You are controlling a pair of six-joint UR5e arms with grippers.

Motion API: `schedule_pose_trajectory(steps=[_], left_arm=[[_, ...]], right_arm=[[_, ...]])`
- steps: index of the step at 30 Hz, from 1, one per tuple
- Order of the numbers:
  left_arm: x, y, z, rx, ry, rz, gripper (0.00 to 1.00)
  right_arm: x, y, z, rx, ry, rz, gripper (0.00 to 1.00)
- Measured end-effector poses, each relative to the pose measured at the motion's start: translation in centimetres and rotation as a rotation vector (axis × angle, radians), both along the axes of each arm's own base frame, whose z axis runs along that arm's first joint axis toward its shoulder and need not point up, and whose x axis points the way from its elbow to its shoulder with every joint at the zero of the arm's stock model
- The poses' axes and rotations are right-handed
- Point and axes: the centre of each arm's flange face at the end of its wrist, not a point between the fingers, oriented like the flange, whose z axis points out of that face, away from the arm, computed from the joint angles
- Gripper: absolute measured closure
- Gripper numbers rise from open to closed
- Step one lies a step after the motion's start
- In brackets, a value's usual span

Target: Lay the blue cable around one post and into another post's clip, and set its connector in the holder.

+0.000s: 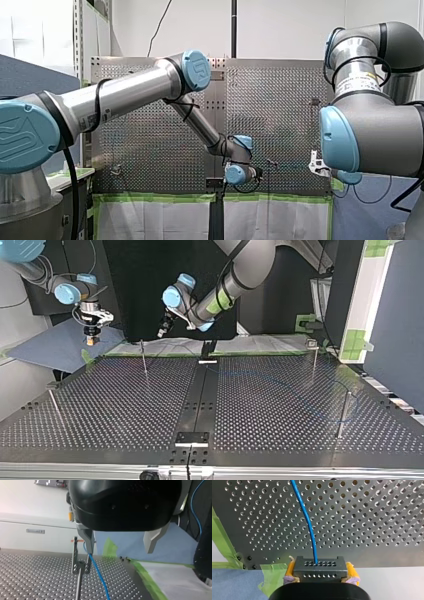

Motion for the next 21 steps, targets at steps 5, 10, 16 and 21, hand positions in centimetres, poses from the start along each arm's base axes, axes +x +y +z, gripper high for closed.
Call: schedule_pose_trajectory(steps=[5, 10, 16, 21], left_arm=[[-0.9, -0.2, 0.4, 0.007, 0.005, -0.014, 0.02], [-1.5, -1.0, 1.9, -0.012, -0.002, -0.026, 0.02], [-1.5, -1.4, 3.6, -0.055, 0.002, -0.021, 0.02], [-1.3, -1.3, 3.8, -0.086, 0.021, 0.0, 0.02]], right_arm=[[0.0, 0.0, -0.1, 0.003, -0.003, -0.001, 1.0], [-0.2, 0.0, -0.1, 0.005, -0.009, -0.003, 1.0], [-0.2, 0.0, -0.1, 0.006, -0.018, 0.0, 1.0], [-0.2, 0.0, -0.2, 0.006, -0.023, 0.005, 1.0]])
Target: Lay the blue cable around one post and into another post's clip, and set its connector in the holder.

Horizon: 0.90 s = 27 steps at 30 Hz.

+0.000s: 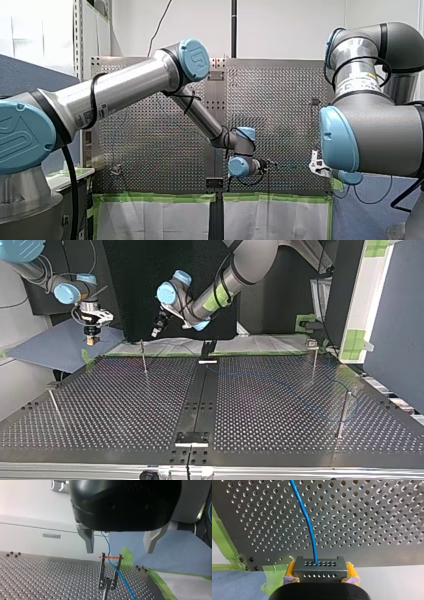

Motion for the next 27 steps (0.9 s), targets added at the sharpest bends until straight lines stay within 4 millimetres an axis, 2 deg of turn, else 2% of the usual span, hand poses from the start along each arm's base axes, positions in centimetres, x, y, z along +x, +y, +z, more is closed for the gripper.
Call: schedule_pose_trajectory(steps=[27], left_arm=[[0.05, 0.1, 0.0, -0.059, 0.039, 0.02, 0.02]], right_arm=[[0.31, 0.21, -0.43, 0.011, -0.013, 0.011, 1.0]])
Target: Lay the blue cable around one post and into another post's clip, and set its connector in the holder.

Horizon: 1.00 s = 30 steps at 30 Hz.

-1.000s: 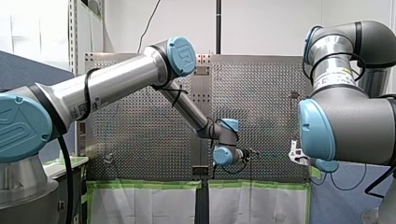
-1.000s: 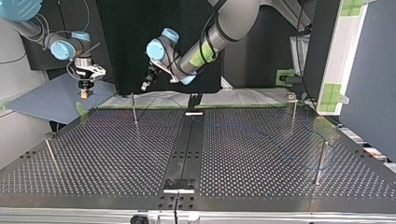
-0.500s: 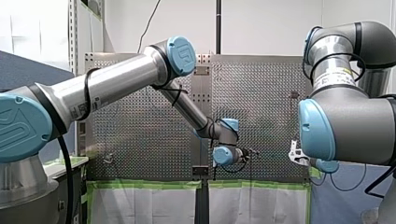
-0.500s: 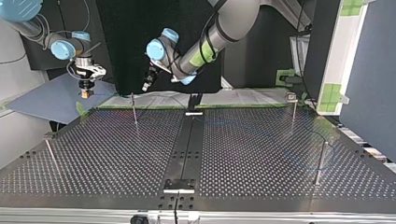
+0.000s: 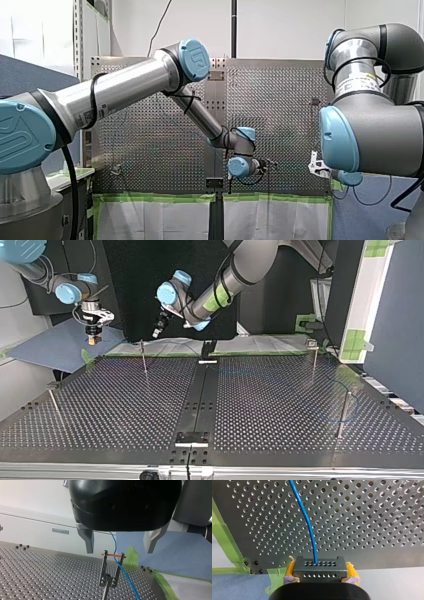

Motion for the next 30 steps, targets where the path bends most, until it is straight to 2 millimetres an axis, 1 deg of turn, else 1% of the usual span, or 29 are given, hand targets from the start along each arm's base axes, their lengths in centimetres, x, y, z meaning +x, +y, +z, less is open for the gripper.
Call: schedule_pose_trajectory(steps=[16, 21, 25, 30], left_arm=[[0.3, 0.6, -0.3, 0.002, 0.003, 0.019, 0.02], [0.0, 0.9, -0.3, 0.017, 0.007, 0.042, 0.02], [0.1, 1.5, 0.7, 0.011, -0.003, 0.056, 0.02], [0.8, 2.6, 2.5, -0.017, -0.029, 0.076, 0.02]], right_arm=[[0.1, 0.0, -0.1, -0.001, 0.002, 0.002, 1.0], [0.1, 0.1, -0.2, 0.001, 0.002, 0.002, 1.0], [0.1, 0.1, -0.3, 0.002, 0.001, 0.002, 1.0], [0.2, 0.1, -0.3, 0.001, 0.0, 0.002, 1.0]])
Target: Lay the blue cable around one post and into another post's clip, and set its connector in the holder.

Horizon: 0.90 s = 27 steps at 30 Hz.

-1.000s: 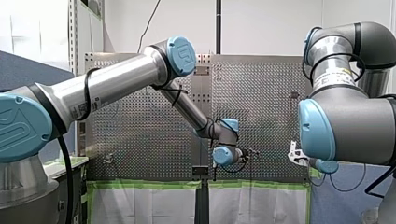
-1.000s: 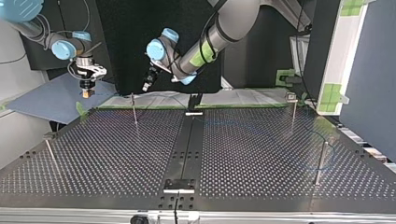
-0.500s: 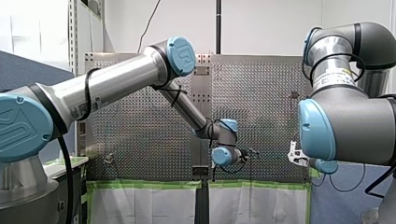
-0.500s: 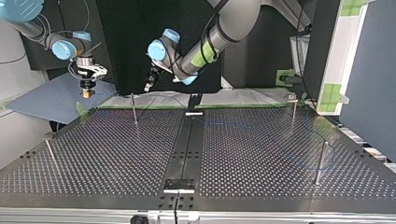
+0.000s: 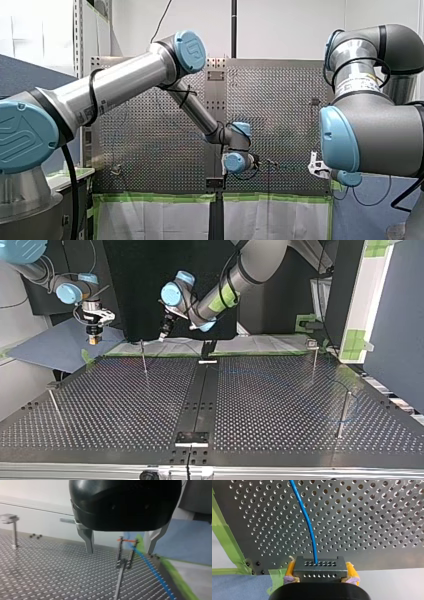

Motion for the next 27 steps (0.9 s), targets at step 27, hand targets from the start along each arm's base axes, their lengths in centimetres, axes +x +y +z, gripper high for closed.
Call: schedule_pose_trajectory(steps=[27], left_arm=[[1.3, 6.1, 10.2, -0.165, -0.172, 0.099, 0.02]], right_arm=[[0.4, 0.1, -0.1, 0.009, -0.018, 0.004, 1.0]])
